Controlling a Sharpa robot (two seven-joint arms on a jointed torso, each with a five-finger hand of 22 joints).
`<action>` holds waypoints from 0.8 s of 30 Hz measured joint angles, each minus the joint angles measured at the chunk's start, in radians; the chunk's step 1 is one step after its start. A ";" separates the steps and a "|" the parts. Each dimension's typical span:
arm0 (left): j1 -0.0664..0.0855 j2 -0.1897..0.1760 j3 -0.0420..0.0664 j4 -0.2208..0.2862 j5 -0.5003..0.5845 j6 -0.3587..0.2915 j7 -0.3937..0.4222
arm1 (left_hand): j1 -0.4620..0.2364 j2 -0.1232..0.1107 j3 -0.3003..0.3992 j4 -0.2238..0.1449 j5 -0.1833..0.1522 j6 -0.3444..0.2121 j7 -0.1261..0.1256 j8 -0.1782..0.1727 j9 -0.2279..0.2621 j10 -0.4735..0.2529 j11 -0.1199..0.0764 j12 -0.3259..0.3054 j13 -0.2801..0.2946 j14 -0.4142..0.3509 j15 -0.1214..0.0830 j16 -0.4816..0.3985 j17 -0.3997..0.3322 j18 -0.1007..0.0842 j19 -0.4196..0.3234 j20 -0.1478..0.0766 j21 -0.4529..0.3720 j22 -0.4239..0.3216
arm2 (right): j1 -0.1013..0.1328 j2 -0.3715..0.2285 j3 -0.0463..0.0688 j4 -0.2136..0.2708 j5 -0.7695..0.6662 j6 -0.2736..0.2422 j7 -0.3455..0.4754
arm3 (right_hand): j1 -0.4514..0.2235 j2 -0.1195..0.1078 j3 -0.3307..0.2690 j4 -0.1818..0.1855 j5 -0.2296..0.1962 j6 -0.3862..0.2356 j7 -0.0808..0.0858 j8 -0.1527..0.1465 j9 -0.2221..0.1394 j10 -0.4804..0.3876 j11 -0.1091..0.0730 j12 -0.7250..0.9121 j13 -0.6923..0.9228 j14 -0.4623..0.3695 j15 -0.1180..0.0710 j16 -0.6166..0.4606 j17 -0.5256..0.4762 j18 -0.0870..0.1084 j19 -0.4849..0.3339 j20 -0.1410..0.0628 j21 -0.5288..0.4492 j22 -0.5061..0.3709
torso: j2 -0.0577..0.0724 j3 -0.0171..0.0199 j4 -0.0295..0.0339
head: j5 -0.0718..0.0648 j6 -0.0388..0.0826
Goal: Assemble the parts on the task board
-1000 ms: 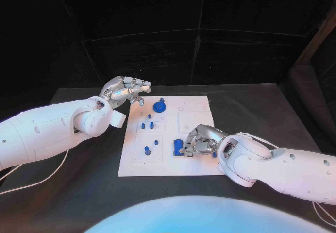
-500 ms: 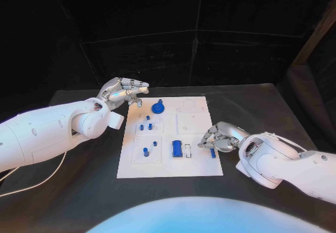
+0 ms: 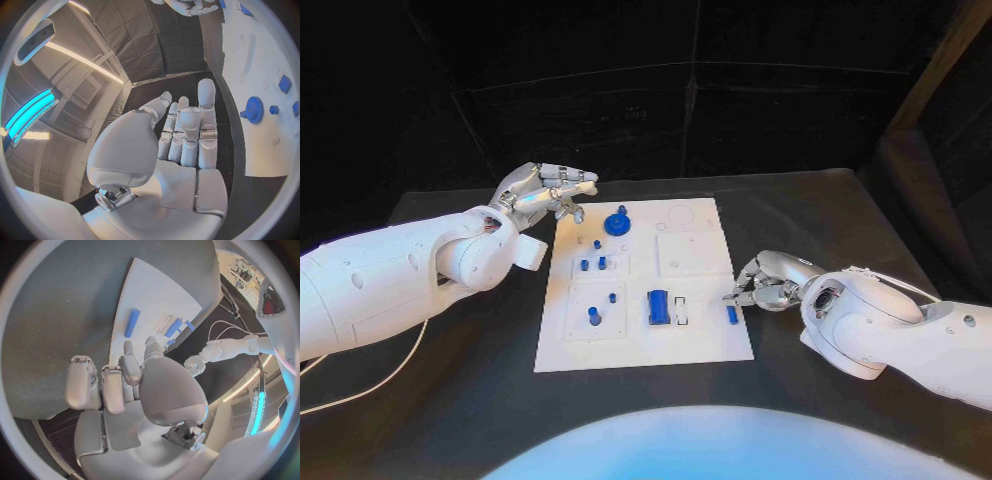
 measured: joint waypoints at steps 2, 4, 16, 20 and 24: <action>0.000 0.000 0.000 0.000 0.000 0.000 0.000 | 0.000 0.000 0.000 0.000 0.000 0.000 0.000 0.000 0.000 0.000 0.000 0.000 0.000 0.000 0.000 0.000 0.000 0.000 0.000 0.000 0.000 0.000 | 0.000 0.007 0.000 -0.004 -0.021 0.010 -0.016 | -0.002 -0.002 -0.006 0.006 0.000 0.001 -0.001 0.002 0.004 0.000 0.000 0.000 0.000 0.000 0.000 0.000 0.000 0.000 0.000 0.000 0.000 0.000 | 0.000 0.0000 0.0012 | -0.001 0.000; 0.000 0.000 0.000 0.000 0.000 0.000 0.000 | 0.000 0.000 0.000 0.000 0.000 0.000 0.000 0.000 0.000 0.000 0.000 0.000 0.000 0.000 0.000 0.000 0.000 0.000 0.000 0.000 0.000 0.000 | 0.000 0.015 0.000 -0.009 -0.041 0.023 -0.032 | -0.006 -0.006 -0.013 0.013 -0.004 0.004 -0.004 0.003 0.007 0.000 0.000 0.000 0.000 0.000 0.000 0.000 0.000 0.000 0.000 0.000 0.000 0.000 | 0.000 0.0000 0.0024 | -0.002 0.000; 0.000 -0.001 0.000 -0.002 0.000 0.000 0.000 | 0.000 0.000 0.000 0.000 0.000 0.000 0.000 0.000 0.000 0.000 0.000 0.000 0.000 0.000 0.000 0.000 0.000 0.000 0.000 0.000 0.000 0.000 | -0.003 0.033 -0.001 -0.022 -0.107 0.088 -0.091 | -0.014 -0.014 -0.033 0.033 -0.029 0.016 -0.009 0.020 0.029 0.004 -0.004 -0.004 0.003 0.000 0.000 0.000 0.000 0.000 0.004 -0.004 0.000 0.000 | 0.001 -0.0003 0.0032 | -0.002 -0.004; 0.000 -0.001 0.000 -0.002 0.000 0.000 0.000 | 0.000 0.000 0.000 0.000 0.000 0.000 0.000 0.000 0.000 0.000 0.000 0.000 0.000 0.000 0.000 0.000 0.000 0.000 0.000 0.000 0.000 0.000 | -0.003 0.037 0.000 -0.018 -0.119 0.109 -0.102 | -0.019 -0.019 -0.036 0.036 -0.034 0.018 -0.012 0.026 0.036 0.006 -0.006 -0.004 0.003 0.004 -0.004 0.000 0.001 0.000 0.006 -0.006 0.000 0.000 | 0.001 -0.0003 0.0031 | -0.002 -0.006; 0.000 -0.001 0.000 -0.002 0.000 0.001 0.000 | 0.000 0.000 0.000 0.000 0.000 0.000 0.000 0.000 0.000 0.000 0.000 0.000 0.000 0.000 0.000 0.000 0.000 0.000 0.000 0.000 0.000 0.000 | -0.003 0.043 0.001 -0.016 -0.127 0.126 -0.110 | -0.019 -0.019 -0.039 0.039 -0.034 0.019 -0.013 0.031 0.040 0.007 -0.007 -0.004 0.003 0.003 -0.004 0.000 0.001 0.000 0.007 -0.007 0.000 0.000 | 0.000 -0.0003 0.0028 | -0.002 -0.007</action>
